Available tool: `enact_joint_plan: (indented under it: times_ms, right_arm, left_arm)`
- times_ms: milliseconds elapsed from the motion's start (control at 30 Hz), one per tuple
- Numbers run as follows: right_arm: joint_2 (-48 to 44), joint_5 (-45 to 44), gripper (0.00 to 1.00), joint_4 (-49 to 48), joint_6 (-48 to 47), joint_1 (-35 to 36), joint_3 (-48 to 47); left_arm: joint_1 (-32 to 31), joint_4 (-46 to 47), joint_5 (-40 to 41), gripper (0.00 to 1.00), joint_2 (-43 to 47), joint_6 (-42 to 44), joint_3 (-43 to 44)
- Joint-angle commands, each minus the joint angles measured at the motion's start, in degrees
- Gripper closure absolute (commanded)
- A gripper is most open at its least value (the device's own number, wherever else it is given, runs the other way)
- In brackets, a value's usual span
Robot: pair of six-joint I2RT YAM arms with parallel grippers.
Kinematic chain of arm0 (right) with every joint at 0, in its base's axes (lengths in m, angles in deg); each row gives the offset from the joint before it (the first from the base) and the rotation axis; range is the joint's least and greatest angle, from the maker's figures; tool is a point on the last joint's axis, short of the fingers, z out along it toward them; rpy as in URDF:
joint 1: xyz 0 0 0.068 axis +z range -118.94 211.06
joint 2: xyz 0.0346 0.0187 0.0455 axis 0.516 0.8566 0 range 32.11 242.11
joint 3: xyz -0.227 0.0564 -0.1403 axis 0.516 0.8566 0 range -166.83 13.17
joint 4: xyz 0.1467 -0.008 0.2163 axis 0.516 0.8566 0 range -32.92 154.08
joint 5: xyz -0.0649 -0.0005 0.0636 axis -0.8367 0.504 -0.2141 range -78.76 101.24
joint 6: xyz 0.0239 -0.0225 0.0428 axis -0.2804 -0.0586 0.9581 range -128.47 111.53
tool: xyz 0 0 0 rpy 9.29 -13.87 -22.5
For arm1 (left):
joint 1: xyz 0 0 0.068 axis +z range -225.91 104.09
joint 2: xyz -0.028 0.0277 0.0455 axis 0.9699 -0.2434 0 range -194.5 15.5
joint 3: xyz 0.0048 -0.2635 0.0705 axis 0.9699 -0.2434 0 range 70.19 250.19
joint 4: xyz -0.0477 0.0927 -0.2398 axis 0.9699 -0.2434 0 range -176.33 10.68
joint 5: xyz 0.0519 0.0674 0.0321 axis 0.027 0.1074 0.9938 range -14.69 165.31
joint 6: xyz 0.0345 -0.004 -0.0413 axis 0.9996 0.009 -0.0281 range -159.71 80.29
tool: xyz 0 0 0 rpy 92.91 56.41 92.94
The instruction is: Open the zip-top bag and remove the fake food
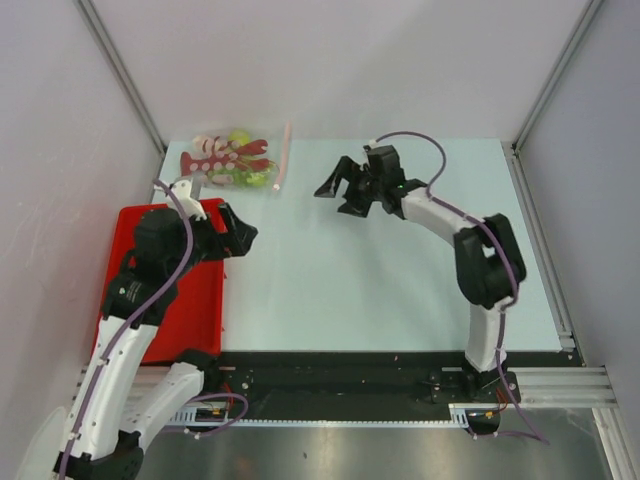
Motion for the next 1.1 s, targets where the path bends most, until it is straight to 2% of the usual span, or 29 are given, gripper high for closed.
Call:
enact_joint_plan:
  times_ms: [0,167,400,600,700,733,1000,1067]
  right_arm:
    - [11.64,0.88,0.0,-15.5,9.31,2.68,-11.21]
    - [25.43,0.44,0.0,-16.9,8.08,4.88,-23.71]
    - [38.71,-0.09,0.01,-19.97,11.41,4.97,-37.69]
    - [48.3,2.64,0.12,-20.34,16.7,4.61,-51.92]
    - [52.97,2.63,0.21,-20.42,20.11,4.79,-56.93]
    - [53.67,2.98,0.28,-21.56,21.08,4.88,-57.21]
    - [55.96,2.55,0.34,-22.71,23.28,5.84,-59.84]
    - [56.4,2.29,0.42,-21.92,23.11,6.11,-61.16]
  left_arm:
    - [-2.27,-0.99,2.66,0.01,2.97,4.34,-0.96]
    - [-6.3,-1.69,4.78,0.01,4.65,6.9,-2.63]
    - [-6.93,-1.87,4.78,0.03,1.32,4.53,-2.81]
    - [-6.93,-0.64,2.67,0.13,-1.23,-1.01,-1.93]
    - [-6.84,-2.13,4.33,0.14,-1.06,-2.85,-1.32]
    - [-6.84,-2.57,4.51,0.14,-0.89,-2.94,-1.05]
    - [-6.84,-2.23,4.25,0.18,-0.62,-4.0,-1.4]
    - [-6.84,-1.96,4.16,0.18,-0.88,-4.09,-1.49]
